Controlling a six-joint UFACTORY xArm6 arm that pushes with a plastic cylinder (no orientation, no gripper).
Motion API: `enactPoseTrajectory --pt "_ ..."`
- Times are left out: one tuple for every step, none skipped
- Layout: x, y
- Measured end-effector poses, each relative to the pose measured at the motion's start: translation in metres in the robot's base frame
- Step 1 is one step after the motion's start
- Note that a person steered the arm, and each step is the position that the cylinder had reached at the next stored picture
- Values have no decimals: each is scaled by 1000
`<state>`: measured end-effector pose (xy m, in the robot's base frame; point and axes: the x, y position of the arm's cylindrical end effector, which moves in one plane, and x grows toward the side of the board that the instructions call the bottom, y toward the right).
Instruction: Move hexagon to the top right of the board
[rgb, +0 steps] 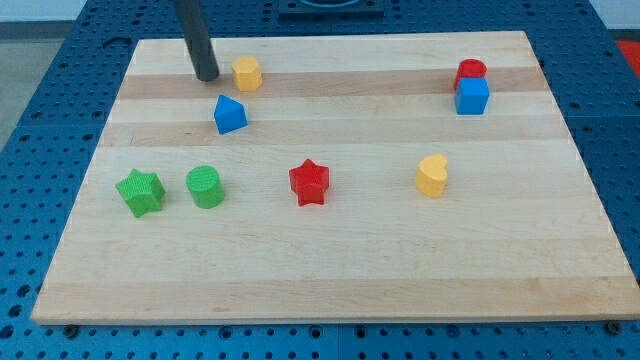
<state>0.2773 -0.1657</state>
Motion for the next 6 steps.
enactPoseTrajectory --pt "5 34" --pt "5 100" --pt "5 124" --pt "5 120" --pt "1 158" --pt "-8 214"
